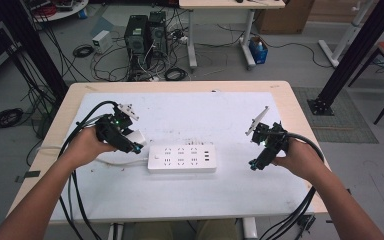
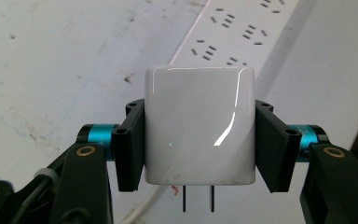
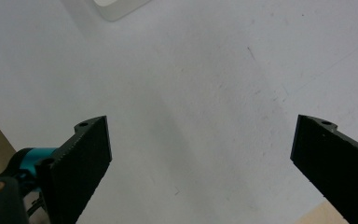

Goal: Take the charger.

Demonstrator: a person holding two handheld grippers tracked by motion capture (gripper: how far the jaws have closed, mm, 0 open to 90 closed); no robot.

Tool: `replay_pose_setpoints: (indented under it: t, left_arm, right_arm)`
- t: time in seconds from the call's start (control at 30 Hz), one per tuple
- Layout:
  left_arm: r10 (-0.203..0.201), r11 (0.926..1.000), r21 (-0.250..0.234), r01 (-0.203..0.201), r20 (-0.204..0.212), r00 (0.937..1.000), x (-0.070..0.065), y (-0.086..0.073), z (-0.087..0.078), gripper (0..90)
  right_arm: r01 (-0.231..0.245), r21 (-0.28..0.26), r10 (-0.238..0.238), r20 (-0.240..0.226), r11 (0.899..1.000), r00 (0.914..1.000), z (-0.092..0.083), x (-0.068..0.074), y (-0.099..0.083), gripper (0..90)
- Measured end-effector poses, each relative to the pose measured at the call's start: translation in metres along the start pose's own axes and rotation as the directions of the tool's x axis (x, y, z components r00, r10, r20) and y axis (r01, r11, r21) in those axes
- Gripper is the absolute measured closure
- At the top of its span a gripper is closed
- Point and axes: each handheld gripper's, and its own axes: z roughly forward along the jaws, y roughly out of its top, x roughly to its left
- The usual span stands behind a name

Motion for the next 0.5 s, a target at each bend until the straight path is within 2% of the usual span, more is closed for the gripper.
replay_pose_setpoints:
  t: [0.23, 0.43, 0.5]
  left_arm:
    - [0.077, 0.9969, -0.014, -0.077, 0.026, 0.9967, -0.021, 0.007, -0.010, 42.5]
    - [0.113, 0.9935, -0.011, -0.113, 0.031, 0.9931, -0.031, 0.014, -0.010, 42.6]
    - [0.111, 0.9938, -0.012, -0.111, 0.033, 0.9933, -0.033, 0.015, -0.008, 42.6]
  right_arm:
    - [0.008, -0.019, -0.007, 0.012, 1.000, 0.9999, -0.002, 0.006, 0.002, 4.4]
    - [0.009, -0.016, -0.009, 0.015, 1.000, 0.9999, -0.002, 0.008, 0.002, 4.4]
    - [0.006, -0.017, -0.006, 0.018, 1.000, 0.9998, -0.002, 0.009, 0.001, 4.4]
